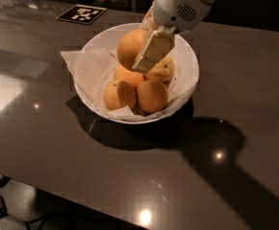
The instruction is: Pick orange from white bowl
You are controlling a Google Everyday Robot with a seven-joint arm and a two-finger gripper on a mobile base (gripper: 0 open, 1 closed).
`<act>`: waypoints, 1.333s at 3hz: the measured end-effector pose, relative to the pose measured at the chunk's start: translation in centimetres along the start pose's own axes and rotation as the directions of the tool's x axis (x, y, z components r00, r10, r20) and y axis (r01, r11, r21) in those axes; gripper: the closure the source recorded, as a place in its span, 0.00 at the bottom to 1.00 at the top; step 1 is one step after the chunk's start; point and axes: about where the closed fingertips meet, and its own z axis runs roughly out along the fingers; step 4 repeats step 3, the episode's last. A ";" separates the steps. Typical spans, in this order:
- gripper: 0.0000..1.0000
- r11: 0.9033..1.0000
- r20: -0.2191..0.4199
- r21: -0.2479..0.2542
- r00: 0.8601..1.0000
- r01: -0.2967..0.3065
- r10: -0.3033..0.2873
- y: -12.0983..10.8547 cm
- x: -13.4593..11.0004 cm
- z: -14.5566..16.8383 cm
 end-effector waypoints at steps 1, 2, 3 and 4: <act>1.00 1.000 0.049 0.012 0.999 0.016 -0.017 1.9 -1.3 -1.8; 1.00 0.999 0.079 0.030 0.997 0.022 -0.025 4.1 -2.1 -3.5; 1.00 0.999 0.070 0.048 0.997 0.008 -0.011 5.7 -2.2 -4.4; 1.00 0.999 0.070 0.048 0.997 0.008 -0.011 5.7 -2.2 -4.4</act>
Offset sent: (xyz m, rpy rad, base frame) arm -0.0758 -0.0077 0.0504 0.1113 -0.0520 0.0091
